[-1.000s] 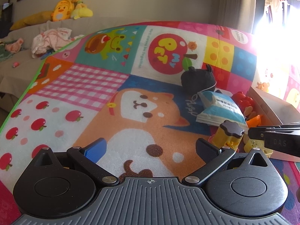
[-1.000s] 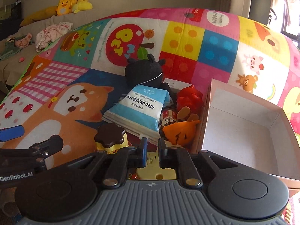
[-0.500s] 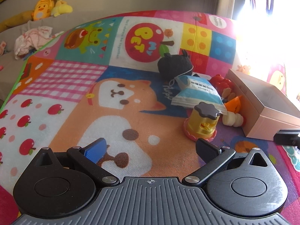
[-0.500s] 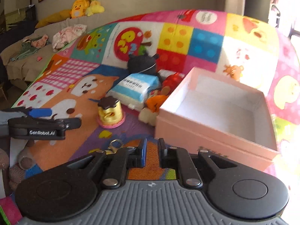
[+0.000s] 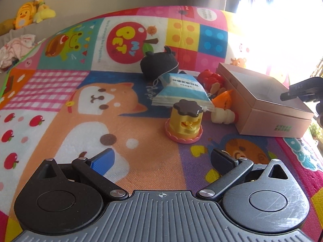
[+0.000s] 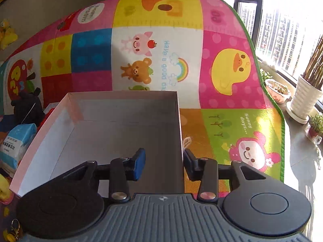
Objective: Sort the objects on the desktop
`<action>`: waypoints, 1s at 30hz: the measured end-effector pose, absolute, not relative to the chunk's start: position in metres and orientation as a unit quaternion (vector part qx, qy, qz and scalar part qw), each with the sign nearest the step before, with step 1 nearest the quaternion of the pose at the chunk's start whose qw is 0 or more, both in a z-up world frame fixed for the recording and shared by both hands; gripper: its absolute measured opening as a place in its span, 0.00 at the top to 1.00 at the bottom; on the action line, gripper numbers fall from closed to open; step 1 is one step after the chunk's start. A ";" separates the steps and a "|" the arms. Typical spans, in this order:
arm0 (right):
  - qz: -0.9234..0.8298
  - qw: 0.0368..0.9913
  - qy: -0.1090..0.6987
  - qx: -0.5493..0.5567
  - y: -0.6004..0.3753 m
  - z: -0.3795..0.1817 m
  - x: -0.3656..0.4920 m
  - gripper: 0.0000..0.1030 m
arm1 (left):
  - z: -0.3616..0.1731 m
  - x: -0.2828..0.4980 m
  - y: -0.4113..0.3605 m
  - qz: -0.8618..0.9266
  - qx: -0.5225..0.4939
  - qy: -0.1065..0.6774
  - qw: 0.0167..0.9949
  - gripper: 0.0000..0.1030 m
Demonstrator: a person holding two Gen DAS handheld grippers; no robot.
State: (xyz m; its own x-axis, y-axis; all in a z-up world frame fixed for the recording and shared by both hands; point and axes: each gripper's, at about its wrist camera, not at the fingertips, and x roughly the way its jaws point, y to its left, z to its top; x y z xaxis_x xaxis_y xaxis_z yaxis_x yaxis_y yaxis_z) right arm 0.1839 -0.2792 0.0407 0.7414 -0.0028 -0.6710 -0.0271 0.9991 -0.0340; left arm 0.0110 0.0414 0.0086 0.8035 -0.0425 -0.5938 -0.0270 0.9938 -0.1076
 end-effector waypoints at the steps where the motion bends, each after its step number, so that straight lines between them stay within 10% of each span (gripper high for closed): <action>1: 0.002 0.934 0.356 -0.036 -0.272 0.039 0.186 0.58 | 0.009 0.011 0.043 -0.003 -0.056 0.313 0.948 0.00; 14: 0.077 0.948 0.293 -0.097 -0.224 0.054 0.170 0.57 | 0.011 0.008 0.048 0.003 -0.057 0.314 0.948 0.00; 19: 0.184 0.943 0.270 -0.061 -0.228 0.084 0.097 0.28 | 0.012 0.006 0.053 0.015 -0.060 0.315 0.947 0.00; 30: 0.331 0.864 0.348 -0.151 -0.152 0.018 0.000 0.26 | 0.024 0.000 0.048 0.025 -0.053 0.309 0.949 0.00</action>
State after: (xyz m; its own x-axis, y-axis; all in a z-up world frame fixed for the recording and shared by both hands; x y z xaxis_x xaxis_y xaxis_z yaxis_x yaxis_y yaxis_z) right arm -0.0002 -0.1517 0.0178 0.5389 0.4674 -0.7008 -0.6769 0.7354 -0.0301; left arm 0.0002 0.0478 0.0236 0.8077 0.0152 -0.5893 -0.0812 0.9930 -0.0858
